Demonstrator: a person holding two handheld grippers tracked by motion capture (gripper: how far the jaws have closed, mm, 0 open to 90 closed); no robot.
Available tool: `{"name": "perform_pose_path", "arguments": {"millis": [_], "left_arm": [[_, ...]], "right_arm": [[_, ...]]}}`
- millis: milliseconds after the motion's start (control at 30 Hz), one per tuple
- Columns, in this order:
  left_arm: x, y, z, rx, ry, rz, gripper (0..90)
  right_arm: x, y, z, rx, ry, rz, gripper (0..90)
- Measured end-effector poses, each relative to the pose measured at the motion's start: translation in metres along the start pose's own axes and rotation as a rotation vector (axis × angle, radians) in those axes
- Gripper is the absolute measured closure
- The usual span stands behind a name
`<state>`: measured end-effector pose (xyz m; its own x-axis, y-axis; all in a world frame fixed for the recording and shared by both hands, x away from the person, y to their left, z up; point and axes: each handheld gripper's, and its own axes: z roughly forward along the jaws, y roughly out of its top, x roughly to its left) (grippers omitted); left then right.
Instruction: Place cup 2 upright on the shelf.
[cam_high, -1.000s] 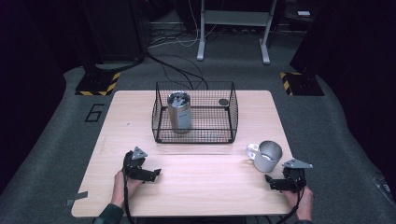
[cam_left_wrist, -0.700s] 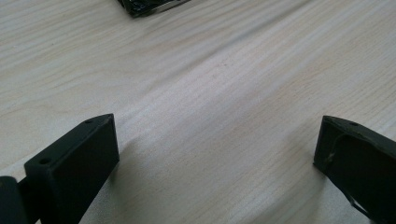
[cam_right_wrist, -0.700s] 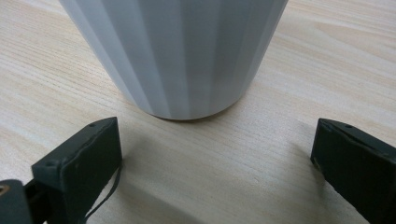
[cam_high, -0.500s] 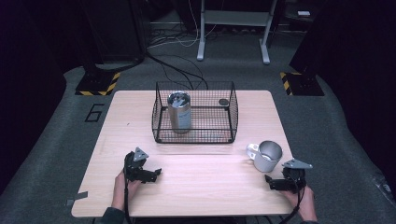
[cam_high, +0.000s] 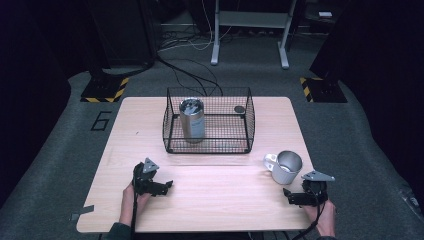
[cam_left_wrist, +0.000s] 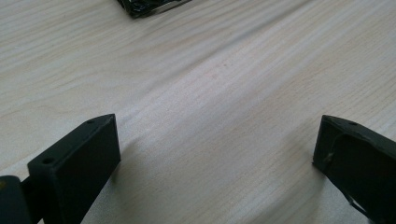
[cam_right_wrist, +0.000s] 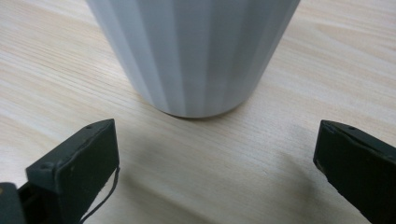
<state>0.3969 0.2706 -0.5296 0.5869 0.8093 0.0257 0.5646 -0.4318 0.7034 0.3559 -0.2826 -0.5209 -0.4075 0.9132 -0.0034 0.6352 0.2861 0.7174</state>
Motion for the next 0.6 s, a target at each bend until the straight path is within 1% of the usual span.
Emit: {"name": "perform_pose_path", "arguments": {"millis": [67, 100, 133, 167, 200, 267, 300, 333, 433, 500, 533, 600], "left_arm": [[0.000, 0.000, 0.000, -0.001, -0.001, 0.000, 0.3], [0.000, 0.000, 0.000, -0.003, 0.004, 0.001, 0.4], [0.000, 0.000, 0.000, -0.002, 0.003, 0.000, 0.4], [0.000, 0.000, 0.000, -0.002, 0.003, 0.000, 0.4], [-0.001, 0.000, 0.000, -0.008, 0.010, -0.002, 0.5], [-0.001, -0.001, 0.001, -0.024, 0.014, -0.010, 1.5], [-0.001, -0.001, 0.001, -0.017, 0.013, -0.001, 1.6], [-0.001, -0.001, 0.001, -0.022, 0.013, -0.009, 1.6], [-0.001, -0.001, 0.001, -0.029, 0.011, -0.012, 1.9], [-0.001, -0.001, 0.001, -0.022, 0.013, -0.010, 1.9], [-0.001, -0.001, 0.001, -0.030, 0.011, -0.012, 1.9], [-0.002, -0.001, 0.001, -0.029, 0.012, -0.014, 1.9]], "right_arm": [[0.002, 0.003, -0.006, -0.016, 0.010, 0.025, 0.0], [0.002, 0.004, -0.009, -0.023, 0.025, 0.017, 0.0], [0.004, 0.006, -0.013, -0.023, 0.027, 0.027, 0.0], [0.004, 0.008, -0.015, -0.033, 0.030, 0.026, 0.0], [0.005, 0.010, -0.018, -0.039, 0.045, 0.030, 0.0], [0.005, 0.013, -0.023, -0.049, 0.047, 0.019, 0.0], [0.005, 0.015, -0.025, -0.057, 0.055, 0.023, 0.0], [0.005, 0.017, -0.026, -0.063, 0.063, 0.031, 0.0], [0.003, 0.022, -0.028, -0.078, 0.077, 0.032, 0.0], [0.003, 0.026, -0.029, -0.083, 0.078, 0.024, 0.0], [0.003, 0.028, -0.029, -0.092, 0.084, 0.031, 0.0], [0.003, 0.032, -0.029, -0.100, 0.088, 0.041, 0.0]]}}
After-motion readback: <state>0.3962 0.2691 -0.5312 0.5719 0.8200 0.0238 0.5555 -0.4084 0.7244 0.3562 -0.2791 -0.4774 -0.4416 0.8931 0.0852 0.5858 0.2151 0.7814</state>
